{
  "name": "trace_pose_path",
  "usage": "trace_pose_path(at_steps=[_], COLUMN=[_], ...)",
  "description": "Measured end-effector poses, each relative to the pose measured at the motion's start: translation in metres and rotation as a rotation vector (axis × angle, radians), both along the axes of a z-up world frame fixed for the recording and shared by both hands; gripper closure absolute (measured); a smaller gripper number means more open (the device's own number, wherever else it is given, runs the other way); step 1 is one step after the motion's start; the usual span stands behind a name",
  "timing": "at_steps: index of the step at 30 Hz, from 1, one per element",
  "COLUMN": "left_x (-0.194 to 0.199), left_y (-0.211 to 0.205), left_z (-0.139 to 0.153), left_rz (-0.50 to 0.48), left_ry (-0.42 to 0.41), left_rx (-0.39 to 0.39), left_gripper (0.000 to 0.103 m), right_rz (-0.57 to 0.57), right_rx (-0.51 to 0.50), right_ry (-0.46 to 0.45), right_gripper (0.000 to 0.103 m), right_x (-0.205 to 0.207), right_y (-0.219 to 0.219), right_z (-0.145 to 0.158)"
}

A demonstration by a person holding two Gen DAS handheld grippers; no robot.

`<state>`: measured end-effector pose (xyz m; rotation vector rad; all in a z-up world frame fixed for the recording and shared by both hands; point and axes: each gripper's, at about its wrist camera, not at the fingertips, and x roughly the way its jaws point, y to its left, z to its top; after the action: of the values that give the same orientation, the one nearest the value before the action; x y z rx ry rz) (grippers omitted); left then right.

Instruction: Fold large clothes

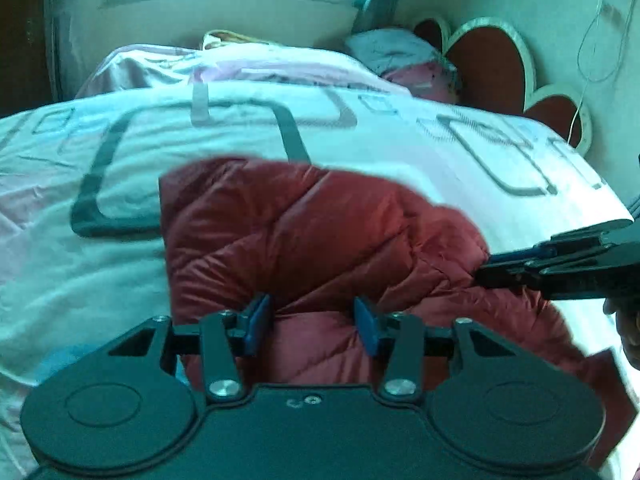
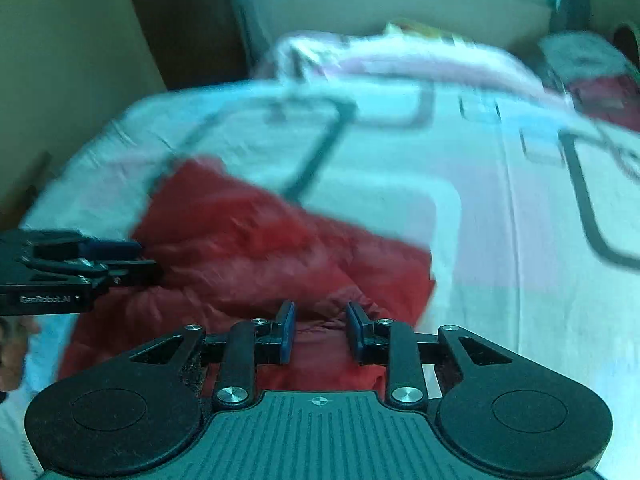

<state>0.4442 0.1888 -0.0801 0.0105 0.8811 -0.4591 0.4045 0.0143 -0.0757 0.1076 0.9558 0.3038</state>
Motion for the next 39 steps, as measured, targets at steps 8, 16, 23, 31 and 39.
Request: trace_pose_path(at_steps=[8, 16, 23, 31, 39], left_x=[-0.011, -0.075, -0.149, -0.169, -0.168], left_y=[-0.001, -0.004, -0.027, -0.034, -0.032], left_z=[-0.008, 0.045, 0.056, 0.025, 0.008], left_rz=[-0.021, 0.030, 0.017, 0.058, 0.081], left_ry=[-0.015, -0.049, -0.075, -0.065, -0.056], left_rx=[0.031, 0.080, 0.108, 0.218, 0.207], left_gripper=[0.057, 0.069, 0.070, 0.069, 0.069], right_rz=[-0.023, 0.038, 0.129, 0.141, 0.128], right_rx=[0.050, 0.147, 0.144, 0.137, 0.135], right_ry=[0.020, -0.108, -0.110, -0.078, -0.023], right_gripper=[0.079, 0.079, 0.079, 0.079, 0.079], right_x=[-0.004, -0.084, -0.144, -0.159, -0.154], right_y=[-0.014, -0.033, -0.022, -0.015, -0.012], right_z=[-0.017, 0.052, 0.059, 0.023, -0.017])
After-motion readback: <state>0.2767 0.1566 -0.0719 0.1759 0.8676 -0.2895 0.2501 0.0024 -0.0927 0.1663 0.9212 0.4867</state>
